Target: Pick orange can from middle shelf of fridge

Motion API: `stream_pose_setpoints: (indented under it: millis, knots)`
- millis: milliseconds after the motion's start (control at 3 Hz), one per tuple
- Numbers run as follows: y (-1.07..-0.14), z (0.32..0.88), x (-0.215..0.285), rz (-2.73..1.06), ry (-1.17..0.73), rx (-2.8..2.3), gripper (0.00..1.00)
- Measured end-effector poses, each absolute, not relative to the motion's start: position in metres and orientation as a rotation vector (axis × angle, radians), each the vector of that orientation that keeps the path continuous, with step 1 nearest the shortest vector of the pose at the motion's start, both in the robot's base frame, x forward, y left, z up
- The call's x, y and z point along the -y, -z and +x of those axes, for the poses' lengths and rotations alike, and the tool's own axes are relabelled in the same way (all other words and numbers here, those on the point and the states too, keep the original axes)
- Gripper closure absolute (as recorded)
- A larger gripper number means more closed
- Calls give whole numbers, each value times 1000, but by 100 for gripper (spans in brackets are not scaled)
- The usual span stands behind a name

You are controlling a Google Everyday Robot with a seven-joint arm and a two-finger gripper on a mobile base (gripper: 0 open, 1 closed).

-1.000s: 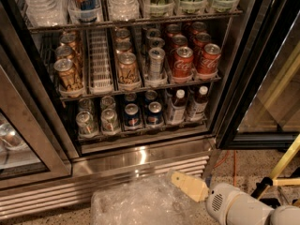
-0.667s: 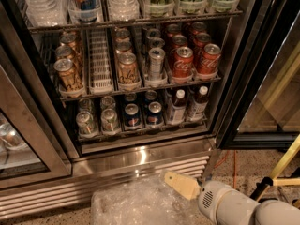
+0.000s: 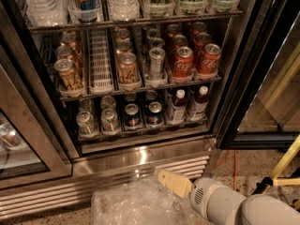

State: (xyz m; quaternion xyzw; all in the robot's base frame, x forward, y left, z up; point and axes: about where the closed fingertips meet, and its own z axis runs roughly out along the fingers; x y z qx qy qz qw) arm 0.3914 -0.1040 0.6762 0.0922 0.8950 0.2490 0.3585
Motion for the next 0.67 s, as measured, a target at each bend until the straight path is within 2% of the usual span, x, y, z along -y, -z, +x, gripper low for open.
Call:
stream_pose_setpoints:
  millis: [667]
  knots:
    - [-742,439,54,208,-861,-2221,0]
